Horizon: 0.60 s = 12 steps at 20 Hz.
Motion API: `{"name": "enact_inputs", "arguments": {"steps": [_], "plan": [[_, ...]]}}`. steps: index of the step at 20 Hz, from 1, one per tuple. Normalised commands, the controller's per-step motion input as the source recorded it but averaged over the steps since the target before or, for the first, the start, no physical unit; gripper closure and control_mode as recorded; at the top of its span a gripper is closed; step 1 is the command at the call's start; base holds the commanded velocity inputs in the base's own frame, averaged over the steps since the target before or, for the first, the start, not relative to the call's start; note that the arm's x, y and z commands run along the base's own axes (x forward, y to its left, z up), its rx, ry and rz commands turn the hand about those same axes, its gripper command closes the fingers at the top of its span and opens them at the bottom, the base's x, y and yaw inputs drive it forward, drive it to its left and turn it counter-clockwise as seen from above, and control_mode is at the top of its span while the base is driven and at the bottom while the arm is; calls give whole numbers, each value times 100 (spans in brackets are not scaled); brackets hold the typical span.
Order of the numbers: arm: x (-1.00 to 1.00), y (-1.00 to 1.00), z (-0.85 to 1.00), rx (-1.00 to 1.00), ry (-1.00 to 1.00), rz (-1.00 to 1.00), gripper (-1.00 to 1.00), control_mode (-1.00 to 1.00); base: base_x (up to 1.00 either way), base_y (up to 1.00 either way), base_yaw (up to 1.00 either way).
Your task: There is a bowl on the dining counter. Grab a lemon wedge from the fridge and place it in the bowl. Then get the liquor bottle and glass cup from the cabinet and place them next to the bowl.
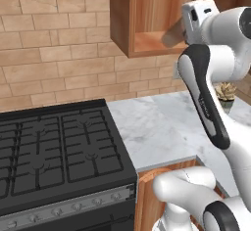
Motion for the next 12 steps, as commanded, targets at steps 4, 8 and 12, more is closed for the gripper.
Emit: {"name": "enact_inputs", "arguments": {"steps": [4, 8, 12], "plan": [[-69, 28, 49, 16, 17, -16, 100, -100, 0, 0, 0], [-71, 33, 26, 12, 12, -18, 100, -100, 0, 0, 0], [-42, 35, 4, 1, 8, -22, 100, -100, 0, 0, 0]]}}
